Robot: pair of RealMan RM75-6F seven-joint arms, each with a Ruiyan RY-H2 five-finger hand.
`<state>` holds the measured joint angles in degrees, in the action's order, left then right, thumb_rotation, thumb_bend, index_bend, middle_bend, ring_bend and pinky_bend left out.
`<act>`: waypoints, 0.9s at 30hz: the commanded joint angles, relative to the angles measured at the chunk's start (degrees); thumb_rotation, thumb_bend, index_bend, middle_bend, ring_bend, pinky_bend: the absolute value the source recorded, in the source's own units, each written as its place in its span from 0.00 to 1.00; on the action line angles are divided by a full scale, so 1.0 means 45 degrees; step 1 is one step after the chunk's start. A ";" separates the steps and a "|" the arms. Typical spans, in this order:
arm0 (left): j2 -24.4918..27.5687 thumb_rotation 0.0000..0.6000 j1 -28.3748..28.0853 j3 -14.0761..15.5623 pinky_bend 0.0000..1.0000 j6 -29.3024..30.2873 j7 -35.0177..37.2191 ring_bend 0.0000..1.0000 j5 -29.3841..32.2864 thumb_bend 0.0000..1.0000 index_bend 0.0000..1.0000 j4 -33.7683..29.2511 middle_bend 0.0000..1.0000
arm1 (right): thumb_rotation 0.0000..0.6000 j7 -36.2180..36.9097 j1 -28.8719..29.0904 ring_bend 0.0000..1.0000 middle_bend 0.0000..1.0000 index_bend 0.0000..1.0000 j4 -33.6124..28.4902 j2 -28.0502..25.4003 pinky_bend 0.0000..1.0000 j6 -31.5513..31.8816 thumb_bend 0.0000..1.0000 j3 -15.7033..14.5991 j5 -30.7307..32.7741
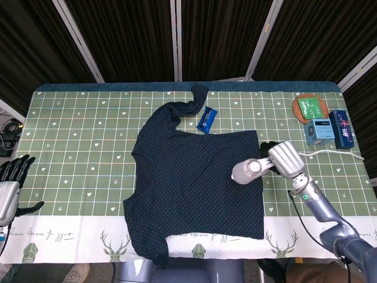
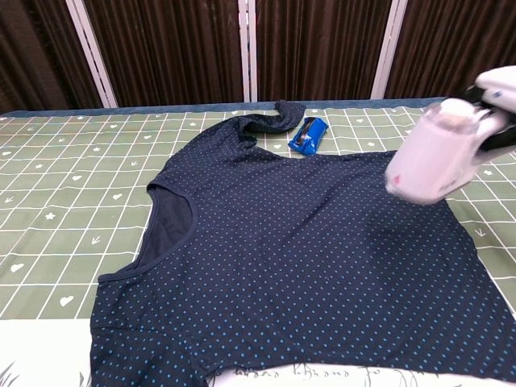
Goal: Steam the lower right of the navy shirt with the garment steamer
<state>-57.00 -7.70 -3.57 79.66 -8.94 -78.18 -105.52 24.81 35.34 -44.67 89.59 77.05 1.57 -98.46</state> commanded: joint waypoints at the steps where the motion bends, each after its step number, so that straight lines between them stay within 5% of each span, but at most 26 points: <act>1: -0.0001 1.00 -0.0020 -0.0021 0.00 -0.0036 0.0023 0.00 0.0061 0.00 0.00 0.0035 0.00 | 1.00 -0.0876 0.0639 0.61 0.60 0.77 -0.0830 0.0038 0.88 0.0405 0.97 -0.0624 -0.1117; 12: -0.0005 1.00 -0.0072 -0.0033 0.00 -0.0169 0.0040 0.00 0.0258 0.00 0.00 0.0128 0.00 | 1.00 -0.1395 0.1524 0.61 0.60 0.77 -0.2051 0.0659 0.88 0.0314 0.97 -0.2028 -0.3073; 27: -0.0086 1.00 -0.0110 0.0013 0.00 -0.0211 -0.0090 0.00 0.0261 0.00 0.00 0.0163 0.00 | 1.00 -0.1401 0.1219 0.61 0.60 0.77 0.0083 0.1886 0.88 0.0085 0.97 -0.2238 -0.2699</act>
<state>-57.37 -8.19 -3.52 78.72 -9.33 -77.00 -104.79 18.05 41.11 -45.51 97.24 77.47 -8.65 -111.14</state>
